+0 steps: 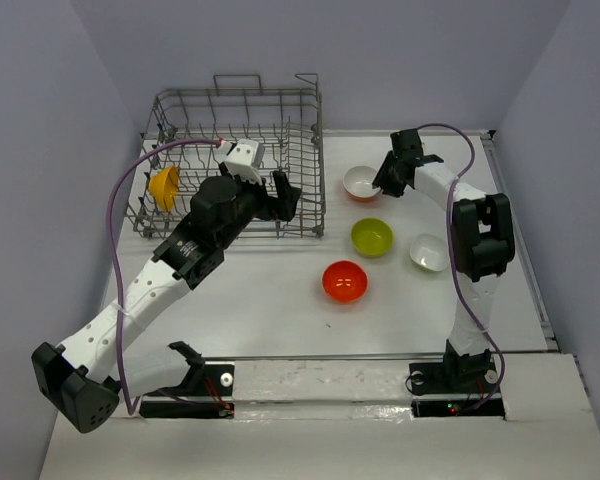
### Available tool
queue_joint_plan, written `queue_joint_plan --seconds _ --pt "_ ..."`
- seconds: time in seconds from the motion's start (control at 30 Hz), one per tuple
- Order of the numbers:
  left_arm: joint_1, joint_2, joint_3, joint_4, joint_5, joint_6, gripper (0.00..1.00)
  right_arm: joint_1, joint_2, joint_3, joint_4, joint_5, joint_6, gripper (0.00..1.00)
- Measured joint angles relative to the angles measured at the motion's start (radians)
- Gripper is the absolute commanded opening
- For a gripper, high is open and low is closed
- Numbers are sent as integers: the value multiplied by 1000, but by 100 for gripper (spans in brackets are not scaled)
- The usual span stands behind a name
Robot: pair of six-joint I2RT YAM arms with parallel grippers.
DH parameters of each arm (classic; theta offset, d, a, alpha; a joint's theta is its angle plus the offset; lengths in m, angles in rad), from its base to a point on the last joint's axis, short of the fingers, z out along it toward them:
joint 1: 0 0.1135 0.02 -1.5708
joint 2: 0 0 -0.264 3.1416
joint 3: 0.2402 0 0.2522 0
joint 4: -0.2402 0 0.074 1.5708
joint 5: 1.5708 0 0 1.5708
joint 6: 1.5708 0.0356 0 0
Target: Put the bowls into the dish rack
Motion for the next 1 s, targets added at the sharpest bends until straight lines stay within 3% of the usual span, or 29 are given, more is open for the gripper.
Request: queue_joint_plan --seconds 0.13,0.3,0.37,0.47,1.0 --pt "0 0 0 0 0 -3 94 0 0 -1 1 9 3 28" --pt "0 1 0 1 0 -8 93 0 0 -1 1 14 3 21" --pt "0 2 0 1 0 -8 94 0 1 -1 0 15 3 11" --pt "0 4 0 1 0 -10 94 0 2 -1 1 16 3 7" --pt "0 29 0 1 5 -22 93 0 19 -1 4 16 -1 22"
